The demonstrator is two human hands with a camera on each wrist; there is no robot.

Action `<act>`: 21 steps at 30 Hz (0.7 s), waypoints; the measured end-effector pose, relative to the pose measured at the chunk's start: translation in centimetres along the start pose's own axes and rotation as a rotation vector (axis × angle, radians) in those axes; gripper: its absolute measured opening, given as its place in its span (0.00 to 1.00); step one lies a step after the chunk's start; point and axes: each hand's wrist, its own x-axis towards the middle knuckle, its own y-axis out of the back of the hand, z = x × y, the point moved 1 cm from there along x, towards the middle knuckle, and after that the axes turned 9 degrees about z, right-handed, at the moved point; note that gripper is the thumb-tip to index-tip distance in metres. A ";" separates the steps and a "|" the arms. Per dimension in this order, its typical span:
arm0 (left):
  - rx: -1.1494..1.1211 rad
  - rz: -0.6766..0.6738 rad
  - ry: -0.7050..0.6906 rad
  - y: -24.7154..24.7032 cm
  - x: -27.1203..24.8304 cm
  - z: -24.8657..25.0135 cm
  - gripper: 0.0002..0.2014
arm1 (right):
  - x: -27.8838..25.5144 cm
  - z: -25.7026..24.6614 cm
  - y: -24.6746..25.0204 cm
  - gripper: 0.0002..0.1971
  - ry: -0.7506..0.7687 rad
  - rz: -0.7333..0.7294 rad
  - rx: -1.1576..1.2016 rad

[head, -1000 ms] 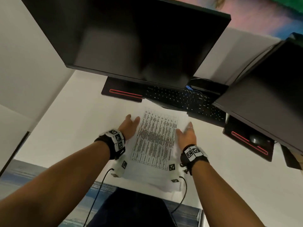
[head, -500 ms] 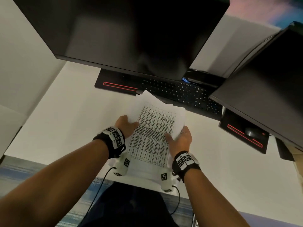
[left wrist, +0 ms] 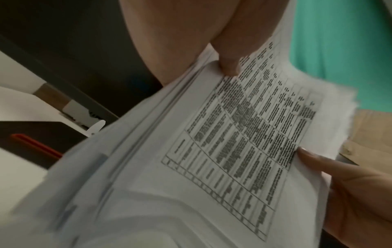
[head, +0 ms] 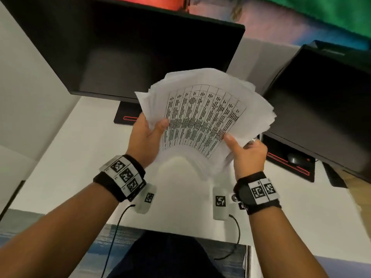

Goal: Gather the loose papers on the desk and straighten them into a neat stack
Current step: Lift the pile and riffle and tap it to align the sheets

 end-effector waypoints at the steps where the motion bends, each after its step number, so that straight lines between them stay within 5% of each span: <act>1: -0.018 -0.013 -0.017 0.1 -0.4 -0.2 0.24 | -0.6 0.0 0.0 0.15 0.014 -0.017 0.004; 5: -0.076 -0.114 0.031 0.3 -1.6 -1.3 0.30 | -1.9 0.4 -0.2 0.32 0.034 -0.023 0.010; 8: -0.110 -0.058 0.031 0.5 -1.5 -1.0 0.33 | -2.0 0.0 -0.3 0.39 0.060 -0.037 -0.008; 16: -0.128 0.249 -0.136 -0.3 -0.7 1.1 0.12 | -2.5 -0.9 -1.6 0.19 0.040 0.011 0.090; 21: -0.089 0.279 -0.202 -0.6 -0.7 1.6 0.09 | -2.8 -1.0 -1.9 0.13 0.098 0.059 0.071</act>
